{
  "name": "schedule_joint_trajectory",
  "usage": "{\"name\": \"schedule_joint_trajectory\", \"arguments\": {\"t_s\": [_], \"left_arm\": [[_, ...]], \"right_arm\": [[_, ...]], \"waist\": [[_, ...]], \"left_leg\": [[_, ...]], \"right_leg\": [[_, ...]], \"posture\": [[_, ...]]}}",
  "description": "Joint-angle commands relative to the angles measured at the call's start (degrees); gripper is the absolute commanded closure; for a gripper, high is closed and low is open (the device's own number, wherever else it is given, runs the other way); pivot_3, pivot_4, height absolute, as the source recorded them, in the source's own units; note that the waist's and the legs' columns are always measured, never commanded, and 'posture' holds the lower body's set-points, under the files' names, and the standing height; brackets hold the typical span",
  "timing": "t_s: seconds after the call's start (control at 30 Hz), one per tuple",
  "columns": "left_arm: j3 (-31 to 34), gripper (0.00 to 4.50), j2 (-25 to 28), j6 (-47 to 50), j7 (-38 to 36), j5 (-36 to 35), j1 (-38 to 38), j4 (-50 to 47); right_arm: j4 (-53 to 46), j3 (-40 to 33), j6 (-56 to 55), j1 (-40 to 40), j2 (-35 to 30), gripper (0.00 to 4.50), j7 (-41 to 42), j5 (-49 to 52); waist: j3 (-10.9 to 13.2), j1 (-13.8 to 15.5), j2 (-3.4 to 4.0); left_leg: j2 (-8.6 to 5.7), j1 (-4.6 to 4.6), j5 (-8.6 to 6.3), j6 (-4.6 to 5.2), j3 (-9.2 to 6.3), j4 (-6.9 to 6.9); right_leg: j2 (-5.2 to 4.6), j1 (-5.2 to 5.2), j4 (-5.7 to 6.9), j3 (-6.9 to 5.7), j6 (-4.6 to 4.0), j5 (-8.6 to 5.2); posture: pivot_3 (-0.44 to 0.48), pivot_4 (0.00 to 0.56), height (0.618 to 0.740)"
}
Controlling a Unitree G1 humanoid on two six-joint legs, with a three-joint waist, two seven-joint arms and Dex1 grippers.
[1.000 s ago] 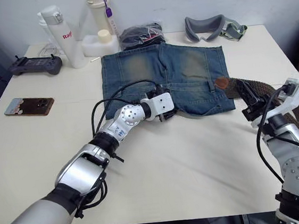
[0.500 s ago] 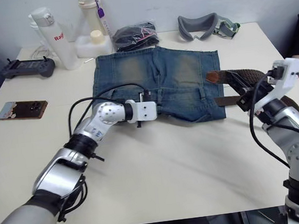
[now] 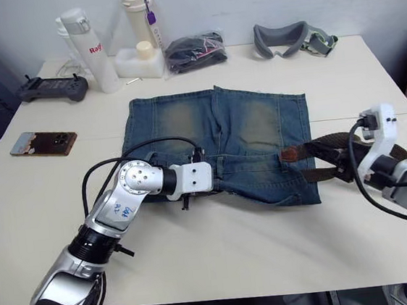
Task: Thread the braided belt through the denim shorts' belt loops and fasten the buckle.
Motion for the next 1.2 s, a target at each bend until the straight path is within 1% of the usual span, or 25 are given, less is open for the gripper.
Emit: {"name": "schedule_joint_trajectory", "arguments": {"t_s": [0.03,0.07,0.1,0.17,0.2,0.27,0.33,0.43,0.53,0.67,0.87,1.07,1.2], "left_arm": [[0.43,1.68,2.06,6.35,-4.83,-4.03,0.4,-4.54],[1.58,1.45,2.61,10.07,-5.97,-5.91,-0.03,-5.54],[4.09,0.87,2.19,15.4,-6.9,-9.68,-1.22,-6.83],[8.65,0.16,0.92,23.36,-6.53,-15.01,-4.65,-8.05],[10.31,0.06,1.15,25.89,-6.3,-16.56,-6.55,-8.26],[12.87,0.06,2.28,30.22,-6.14,-19.44,-9.3,-8.79],[15.82,0.06,2.72,33.2,-4.55,-21.61,-11.0,-8.32],[18.98,0.06,3.82,36.03,-2.2,-23.74,-11.58,-7.69],[19.22,0.06,7.69,35.49,-0.54,-22.94,-9.34,-7.82],[19.69,0.06,10.24,36.71,0.83,-25.15,-6.61,-10.18],[19.49,0.06,11.15,37.93,3.3,-27.41,-4.06,-13.23],[19.26,0.06,11.09,38.85,6.09,-29.03,-1.19,-16.24],[19.74,0.06,10.66,40.37,8.28,-30.72,0.6,-18.69]], "right_arm": [[1.3,-2.15,-0.36,-1.05,-1.2,4.5,0.74,0.7],[2.26,-1.89,-0.2,-1.57,-1.5,4.5,0.97,0.3],[3.69,-1.8,0.33,-2.05,-1.79,4.5,1.05,0.47],[6.2,-1.91,1.19,-2.46,-2.16,4.5,2.11,0.88],[7.5,-1.81,1.49,-2.36,-2.27,4.5,2.6,0.49],[9.43,-1.15,1.82,-2.29,-2.51,4.5,4.13,-1.0],[11.97,-1.08,1.87,-4.0,-1.19,4.5,4.14,-0.18],[14.98,-0.14,2.02,-5.53,0.62,4.5,4.58,-0.7],[16.62,1.65,2.6,-6.08,1.48,4.5,5.22,-3.0],[17.06,3.35,4.18,-6.93,2.15,4.5,6.6,-3.87],[18.67,4.73,6.61,-8.11,3.75,4.5,8.23,-4.79],[22.01,10.05,6.48,-13.47,7.27,4.5,11.47,-9.78],[23.5,12.2,5.77,-16.55,10.26,4.5,12.95,-12.95]], "waist": [[0.0,-0.1,0.0],[0.0,-0.17,0.0],[0.0,-0.27,0.0],[0.0,-0.2,0.0],[0.0,-0.19,0.0],[0.0,-0.03,-0.01],[0.0,-0.09,0.01],[-0.01,-0.27,0.01],[-0.01,-0.41,0.02],[-0.01,-0.49,0.02],[-0.01,-0.01,0.02],[-0.01,-0.49,0.02],[-0.01,-0.83,0.02]], "left_leg": [[0.02,0.0,0.01,-0.01,-0.01,0.0],[0.04,0.01,0.01,-0.02,-0.01,0.0],[0.05,0.01,0.02,-0.03,-0.01,-0.01],[0.08,0.0,0.04,-0.07,-0.01,-0.01],[0.07,-0.01,0.04,-0.07,-0.01,0.0],[0.06,-0.09,0.04,-0.06,-0.07,0.14],[0.01,-0.07,0.01,-0.02,-0.06,0.16],[0.01,-0.04,0.0,-0.01,-0.02,0.16],[0.04,-0.03,0.02,-0.04,-0.02,0.15],[0.03,-0.01,0.02,-0.05,-0.01,0.11],[-0.02,-0.03,0.01,-0.03,-0.02,0.18],[0.04,-0.02,0.0,-0.03,0.01,0.19],[0.05,-0.02,-0.01,-0.05,0.02,0.17]], "right_leg": [[0.02,0.0,0.0,0.0,0.0,0.0],[0.05,0.0,0.01,0.0,-0.01,0.0],[0.06,-0.02,0.01,0.01,-0.01,0.0],[0.09,-0.04,0.04,0.02,-0.02,-0.01],[0.08,-0.04,0.04,0.01,-0.02,-0.01],[0.09,-0.04,0.05,-0.03,-0.02,-0.01],[0.06,-0.02,0.04,-0.01,0.03,-0.03],[0.06,-0.01,0.05,0.03,0.06,-0.03],[0.1,-0.03,0.09,0.05,0.06,-0.03],[0.07,-0.1,0.11,0.17,0.05,-0.03],[0.05,-0.07,0.11,0.17,0.06,-0.03],[0.06,-0.09,0.13,0.22,0.06,-0.02],[0.07,-0.12,0.14,0.24,0.05,-0.03]], "posture": [[0.0,0.15,0.73],[0.0,0.15,0.73],[0.0,0.15,0.73],[0.0,0.15,0.73],[0.0,0.15,0.73],[0.0,0.15,0.73],[0.0,0.15,0.73],[0.0,0.15,0.73],[0.0,0.15,0.73],[0.0,0.15,0.73],[0.0,0.15,0.73],[0.0,0.15,0.73],[0.0,0.15,0.73]]}}
